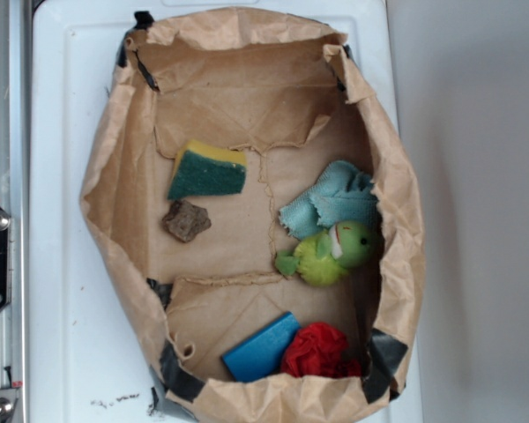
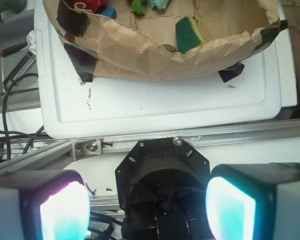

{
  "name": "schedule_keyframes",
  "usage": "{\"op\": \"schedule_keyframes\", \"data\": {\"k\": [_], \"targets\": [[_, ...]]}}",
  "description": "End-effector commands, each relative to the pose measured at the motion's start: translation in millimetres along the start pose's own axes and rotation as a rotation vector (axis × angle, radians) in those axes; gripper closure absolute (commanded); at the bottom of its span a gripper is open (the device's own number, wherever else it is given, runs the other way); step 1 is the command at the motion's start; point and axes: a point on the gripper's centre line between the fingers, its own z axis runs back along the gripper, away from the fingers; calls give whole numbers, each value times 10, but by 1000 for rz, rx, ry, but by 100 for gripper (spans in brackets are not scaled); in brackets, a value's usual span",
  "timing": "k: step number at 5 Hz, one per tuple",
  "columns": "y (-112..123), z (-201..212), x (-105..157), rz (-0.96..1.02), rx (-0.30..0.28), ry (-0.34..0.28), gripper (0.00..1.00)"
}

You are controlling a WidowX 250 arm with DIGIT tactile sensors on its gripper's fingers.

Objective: Grab the green sponge.

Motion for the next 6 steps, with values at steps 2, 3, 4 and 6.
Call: {"op": "schedule_keyframes", "data": {"k": [2,3,4,6], "targets": [[12,2,289,-22,5,-17,0],[45,-68,635,12,17,-29,0],[111,-153,861,12,22,-36,0],[407,-360,1255,-77,-21,-52,0]]}}
